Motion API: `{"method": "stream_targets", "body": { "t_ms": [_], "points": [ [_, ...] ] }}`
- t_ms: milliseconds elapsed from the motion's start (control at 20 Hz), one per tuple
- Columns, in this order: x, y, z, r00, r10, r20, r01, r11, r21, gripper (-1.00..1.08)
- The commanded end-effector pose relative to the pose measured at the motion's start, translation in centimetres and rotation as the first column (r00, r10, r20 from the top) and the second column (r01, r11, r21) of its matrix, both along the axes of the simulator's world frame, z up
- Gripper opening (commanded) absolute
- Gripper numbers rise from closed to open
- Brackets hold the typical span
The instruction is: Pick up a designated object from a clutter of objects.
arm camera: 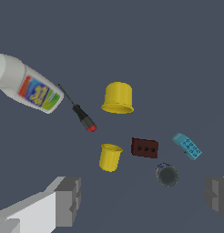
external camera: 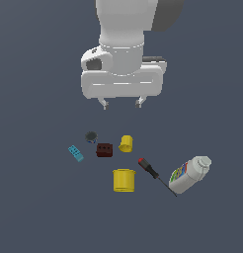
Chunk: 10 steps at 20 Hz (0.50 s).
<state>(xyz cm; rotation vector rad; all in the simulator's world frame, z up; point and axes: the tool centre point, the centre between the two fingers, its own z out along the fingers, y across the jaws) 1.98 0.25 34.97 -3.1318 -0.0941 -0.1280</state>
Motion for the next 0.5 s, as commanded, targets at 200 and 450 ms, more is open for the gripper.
{"method": "stream_targets", "body": {
  "t_ms": [200,450],
  "points": [
    [0.8,-1.8,-2.2,0.998,0.061,-0.007,-0.061,0.998,-0.004,1.00],
    [1.5,-4.0,-4.7,0.991,0.130,-0.014,-0.130,0.991,-0.007,1.00]
  ]
}}
